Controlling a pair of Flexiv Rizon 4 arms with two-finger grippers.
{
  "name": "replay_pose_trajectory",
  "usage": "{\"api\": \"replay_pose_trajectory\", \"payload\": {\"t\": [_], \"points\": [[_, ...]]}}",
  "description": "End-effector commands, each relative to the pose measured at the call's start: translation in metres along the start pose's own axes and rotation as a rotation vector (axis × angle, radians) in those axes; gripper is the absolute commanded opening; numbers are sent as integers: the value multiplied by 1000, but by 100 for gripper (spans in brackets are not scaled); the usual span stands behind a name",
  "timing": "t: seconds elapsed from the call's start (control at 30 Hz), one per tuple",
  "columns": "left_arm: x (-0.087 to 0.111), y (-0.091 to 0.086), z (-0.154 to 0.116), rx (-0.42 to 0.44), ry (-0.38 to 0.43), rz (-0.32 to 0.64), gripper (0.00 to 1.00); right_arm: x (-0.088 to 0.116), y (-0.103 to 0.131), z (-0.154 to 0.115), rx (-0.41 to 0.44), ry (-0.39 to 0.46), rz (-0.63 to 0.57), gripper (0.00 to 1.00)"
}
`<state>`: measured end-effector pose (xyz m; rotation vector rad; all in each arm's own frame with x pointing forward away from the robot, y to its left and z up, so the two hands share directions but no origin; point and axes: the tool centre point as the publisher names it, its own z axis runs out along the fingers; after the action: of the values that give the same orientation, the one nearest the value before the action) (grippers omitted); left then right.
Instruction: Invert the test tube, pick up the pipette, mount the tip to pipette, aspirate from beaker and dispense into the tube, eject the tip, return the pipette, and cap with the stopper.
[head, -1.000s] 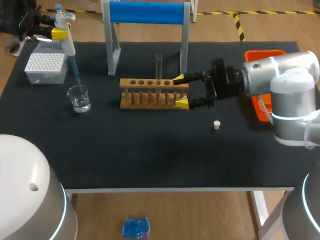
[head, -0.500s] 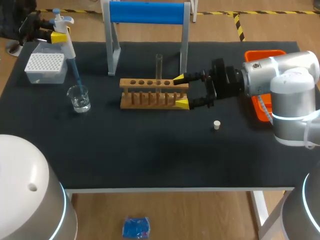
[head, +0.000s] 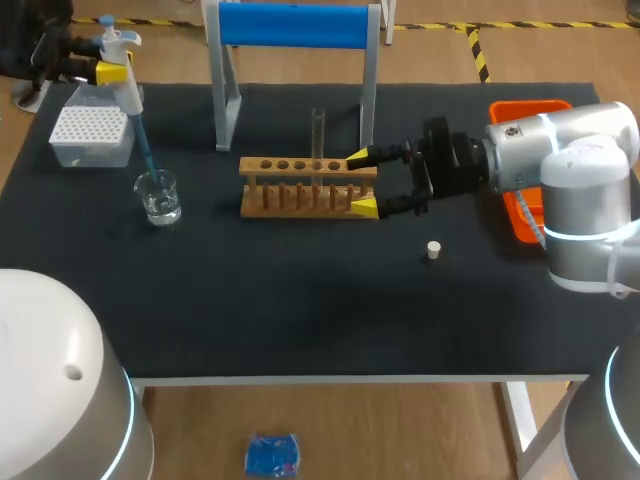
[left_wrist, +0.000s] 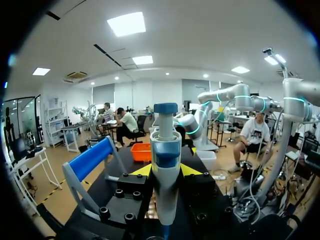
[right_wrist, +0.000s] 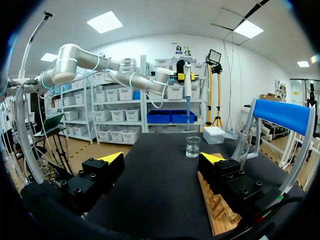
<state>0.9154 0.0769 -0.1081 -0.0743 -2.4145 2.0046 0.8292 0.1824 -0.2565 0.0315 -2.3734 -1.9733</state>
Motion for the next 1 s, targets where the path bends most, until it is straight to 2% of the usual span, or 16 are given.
{"api": "replay_pose_trajectory", "payload": {"t": [0.03,1.0], "points": [[5,-1,1,-3,-19,3,0,1,1,-2,2,2,1,100],[5,-1,1,-11,-36,-2,0,1,1,-2,2,2,1,100]]}}
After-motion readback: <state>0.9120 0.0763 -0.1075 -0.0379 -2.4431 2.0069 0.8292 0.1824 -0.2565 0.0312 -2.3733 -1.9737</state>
